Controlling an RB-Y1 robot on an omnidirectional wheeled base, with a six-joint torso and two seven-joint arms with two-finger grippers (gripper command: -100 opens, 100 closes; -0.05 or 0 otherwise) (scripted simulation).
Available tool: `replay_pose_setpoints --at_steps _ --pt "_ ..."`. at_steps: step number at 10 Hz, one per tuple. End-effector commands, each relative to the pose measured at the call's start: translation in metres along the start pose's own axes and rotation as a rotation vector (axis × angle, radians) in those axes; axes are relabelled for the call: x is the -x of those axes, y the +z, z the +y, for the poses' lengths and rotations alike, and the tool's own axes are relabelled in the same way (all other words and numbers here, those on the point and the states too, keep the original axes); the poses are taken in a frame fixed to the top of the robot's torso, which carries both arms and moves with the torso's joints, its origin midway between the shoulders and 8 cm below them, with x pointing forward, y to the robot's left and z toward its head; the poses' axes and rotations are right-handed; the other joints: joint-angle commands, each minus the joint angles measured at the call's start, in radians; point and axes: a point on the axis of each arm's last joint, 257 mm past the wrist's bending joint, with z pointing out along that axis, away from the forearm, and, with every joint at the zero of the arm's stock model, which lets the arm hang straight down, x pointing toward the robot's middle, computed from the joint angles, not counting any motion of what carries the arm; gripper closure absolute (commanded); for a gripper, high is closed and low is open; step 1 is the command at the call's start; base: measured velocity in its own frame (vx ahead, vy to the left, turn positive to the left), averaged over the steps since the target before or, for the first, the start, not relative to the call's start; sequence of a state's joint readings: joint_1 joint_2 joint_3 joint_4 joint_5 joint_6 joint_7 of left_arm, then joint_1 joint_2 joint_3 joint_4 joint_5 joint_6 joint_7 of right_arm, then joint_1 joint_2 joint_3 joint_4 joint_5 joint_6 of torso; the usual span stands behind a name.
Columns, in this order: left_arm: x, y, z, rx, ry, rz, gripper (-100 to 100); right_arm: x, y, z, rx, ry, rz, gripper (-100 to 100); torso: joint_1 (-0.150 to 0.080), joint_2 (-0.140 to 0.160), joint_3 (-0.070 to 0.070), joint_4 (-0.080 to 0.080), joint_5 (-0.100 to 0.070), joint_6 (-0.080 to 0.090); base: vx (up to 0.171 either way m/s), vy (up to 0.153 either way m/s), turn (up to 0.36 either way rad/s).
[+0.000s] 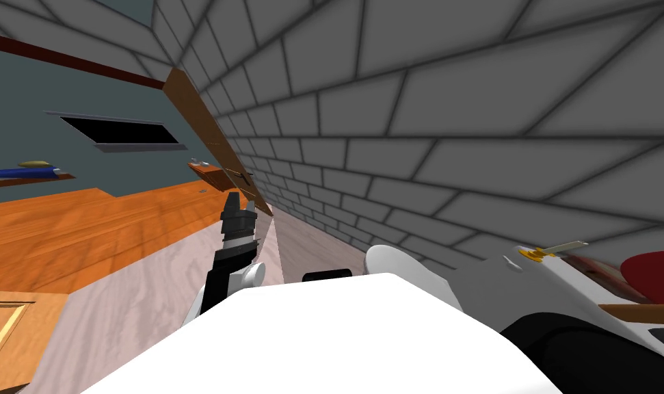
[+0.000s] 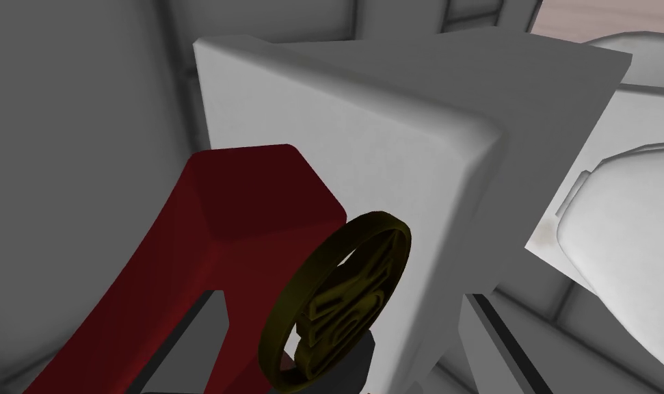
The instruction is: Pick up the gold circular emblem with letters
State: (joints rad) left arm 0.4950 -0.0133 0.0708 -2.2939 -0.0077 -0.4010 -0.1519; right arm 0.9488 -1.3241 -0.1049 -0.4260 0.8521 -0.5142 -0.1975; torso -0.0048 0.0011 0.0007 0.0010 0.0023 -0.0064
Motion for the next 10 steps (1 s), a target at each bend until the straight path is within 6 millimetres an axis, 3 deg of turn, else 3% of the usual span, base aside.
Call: replay_pose_setpoints --at_steps 1,3,5,6,8,10 --pt "0.0 0.0 0.0 0.0 0.0 0.0 0 -0.001 0.001 0.002 0.001 0.033 -0.008 -100 0.0 0.0 0.0 0.0 0.0 0.0 -0.02 -0.006 -0.012" --pt "0.0 0.0 0.0 0.0 0.0 0.0 0 -0.024 0.001 0.002 -0.004 0.016 0.035 -100 -0.001 0.0 0.0 0.0 0.0 -0.001 -0.051 -0.008 0.16" --pt "0.0 0.0 0.0 0.0 0.0 0.0 0 -0.017 0.001 0.003 0.0 0.064 0.009 -100 -0.001 0.0 0.0 0.0 -0.001 0.001 -0.015 0.001 -0.014" --pt "0.0 0.0 0.0 0.0 0.0 0.0 0 -0.035 0.0 -0.002 -0.014 0.043 0.043 -100 -0.001 0.0 0.0 0.0 -0.001 0.001 -0.039 -0.001 0.179" --pt "0.0 0.0 0.0 0.0 0.0 0.0 0 -0.033 0.001 0.004 -0.002 0.086 0.028 -100 -0.002 0.002 0.001 0.001 -0.002 0.001 -0.041 0.001 0.068" --pt "0.0 0.0 0.0 0.0 0.0 0.0 0 -0.053 0.0 -0.003 -0.024 0.071 0.067 -100 -0.003 0.002 0.001 0.001 -0.002 0.0 -0.05 -0.001 0.15"
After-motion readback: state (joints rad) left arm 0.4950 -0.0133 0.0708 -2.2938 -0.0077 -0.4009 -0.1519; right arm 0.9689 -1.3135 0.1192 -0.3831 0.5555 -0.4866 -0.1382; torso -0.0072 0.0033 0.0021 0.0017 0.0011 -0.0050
